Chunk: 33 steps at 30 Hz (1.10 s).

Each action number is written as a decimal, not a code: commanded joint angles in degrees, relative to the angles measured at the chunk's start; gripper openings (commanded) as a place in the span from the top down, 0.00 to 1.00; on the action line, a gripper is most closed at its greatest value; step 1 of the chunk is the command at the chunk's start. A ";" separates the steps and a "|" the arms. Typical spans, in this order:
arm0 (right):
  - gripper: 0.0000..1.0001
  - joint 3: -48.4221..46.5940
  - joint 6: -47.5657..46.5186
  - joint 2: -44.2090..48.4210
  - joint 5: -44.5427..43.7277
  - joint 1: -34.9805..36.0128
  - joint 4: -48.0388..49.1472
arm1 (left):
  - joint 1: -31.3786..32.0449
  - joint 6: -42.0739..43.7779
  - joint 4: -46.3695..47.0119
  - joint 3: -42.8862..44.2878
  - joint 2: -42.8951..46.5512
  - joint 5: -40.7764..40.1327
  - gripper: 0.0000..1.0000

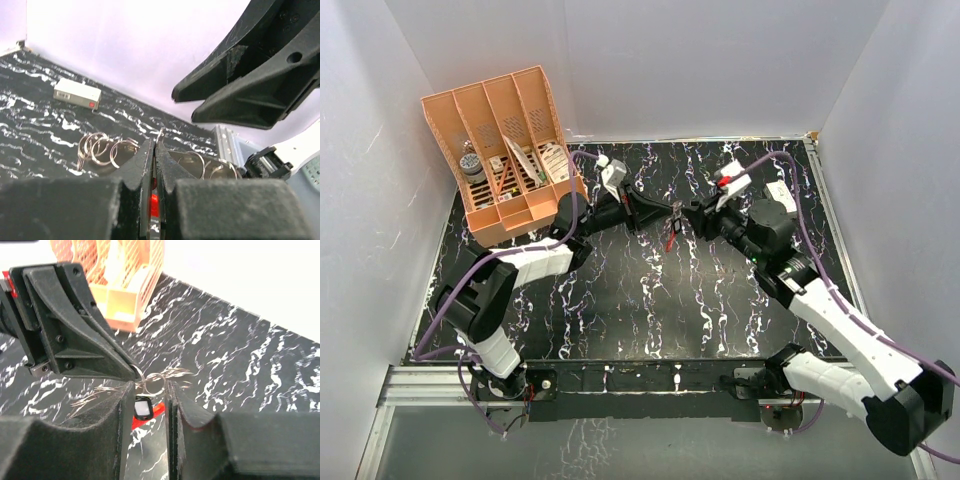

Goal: Put the keys on the keyring

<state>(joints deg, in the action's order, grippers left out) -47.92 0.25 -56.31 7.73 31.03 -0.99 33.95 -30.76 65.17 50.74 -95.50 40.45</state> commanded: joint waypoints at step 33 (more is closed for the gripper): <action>0.52 4.96 4.80 1.28 0.55 0.13 6.89 | -3.70 -21.16 33.49 2.21 -6.83 7.55 1.00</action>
<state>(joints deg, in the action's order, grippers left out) -44.73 4.86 -55.51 5.87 31.03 1.85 30.83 -51.11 89.86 50.28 -104.47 45.47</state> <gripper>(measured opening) 0.463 0.010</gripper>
